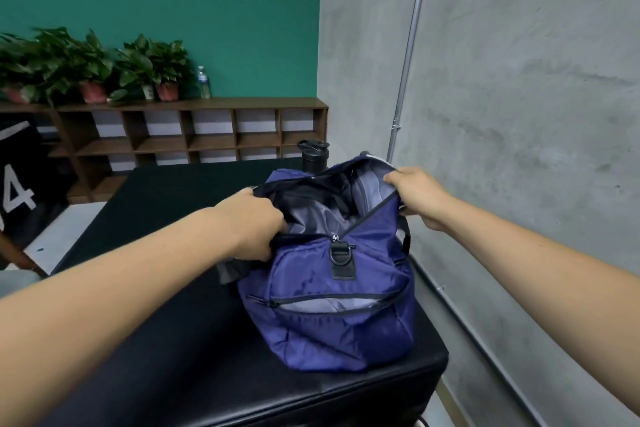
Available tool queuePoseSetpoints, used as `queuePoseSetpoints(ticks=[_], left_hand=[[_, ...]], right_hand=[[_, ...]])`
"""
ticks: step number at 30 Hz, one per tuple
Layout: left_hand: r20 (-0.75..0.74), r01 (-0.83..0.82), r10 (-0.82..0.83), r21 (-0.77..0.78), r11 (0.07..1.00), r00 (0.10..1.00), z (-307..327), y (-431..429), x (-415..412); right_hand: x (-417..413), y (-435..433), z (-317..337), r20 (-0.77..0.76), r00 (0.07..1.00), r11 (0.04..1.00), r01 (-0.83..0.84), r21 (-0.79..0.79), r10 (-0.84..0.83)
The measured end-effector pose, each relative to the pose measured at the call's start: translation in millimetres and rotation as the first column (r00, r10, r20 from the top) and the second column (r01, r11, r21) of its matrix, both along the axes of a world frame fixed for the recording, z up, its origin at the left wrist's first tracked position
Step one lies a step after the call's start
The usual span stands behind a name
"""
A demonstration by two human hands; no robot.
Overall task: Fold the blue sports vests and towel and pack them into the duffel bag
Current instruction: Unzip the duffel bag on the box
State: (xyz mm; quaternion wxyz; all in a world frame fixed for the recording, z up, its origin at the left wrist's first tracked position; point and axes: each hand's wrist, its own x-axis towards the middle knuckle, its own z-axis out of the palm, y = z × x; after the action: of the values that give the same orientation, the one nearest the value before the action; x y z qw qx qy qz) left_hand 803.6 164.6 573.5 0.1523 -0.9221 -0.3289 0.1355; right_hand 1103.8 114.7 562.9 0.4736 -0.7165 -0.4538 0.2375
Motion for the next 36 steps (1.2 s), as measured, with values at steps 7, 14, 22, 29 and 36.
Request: queuePoseSetpoints(ticks=[7,14,22,29,36], left_hand=[[0.109,0.159,-0.143,-0.153,0.975,0.984,-53.4,-11.8,-2.1],[0.401,0.252,-0.204,-0.069,0.965,0.893,-66.4,-23.0,-13.4],[0.607,0.089,0.005,-0.125,0.988,0.795,-49.8,-48.4,-102.0],[0.651,-0.13,0.21,-0.169,0.977,0.73,-56.2,-99.1,-239.6],[0.711,-0.359,0.411,-0.234,0.904,0.57,-73.9,-159.4,-395.0]], right_hand=[[5.6,-15.1,-42.0,0.42,0.905,0.963,0.043,-0.267,0.076],[9.2,-22.1,-46.7,0.608,0.783,0.931,0.112,-0.347,0.133],[-67.5,-38.6,-19.0,0.717,0.673,0.983,-0.112,-0.142,0.18],[-191.5,-63.2,-9.6,0.693,0.649,0.933,-0.347,-0.098,0.315],[-349.8,-84.6,-25.4,0.593,0.615,0.8,-0.593,-0.086,0.52]])
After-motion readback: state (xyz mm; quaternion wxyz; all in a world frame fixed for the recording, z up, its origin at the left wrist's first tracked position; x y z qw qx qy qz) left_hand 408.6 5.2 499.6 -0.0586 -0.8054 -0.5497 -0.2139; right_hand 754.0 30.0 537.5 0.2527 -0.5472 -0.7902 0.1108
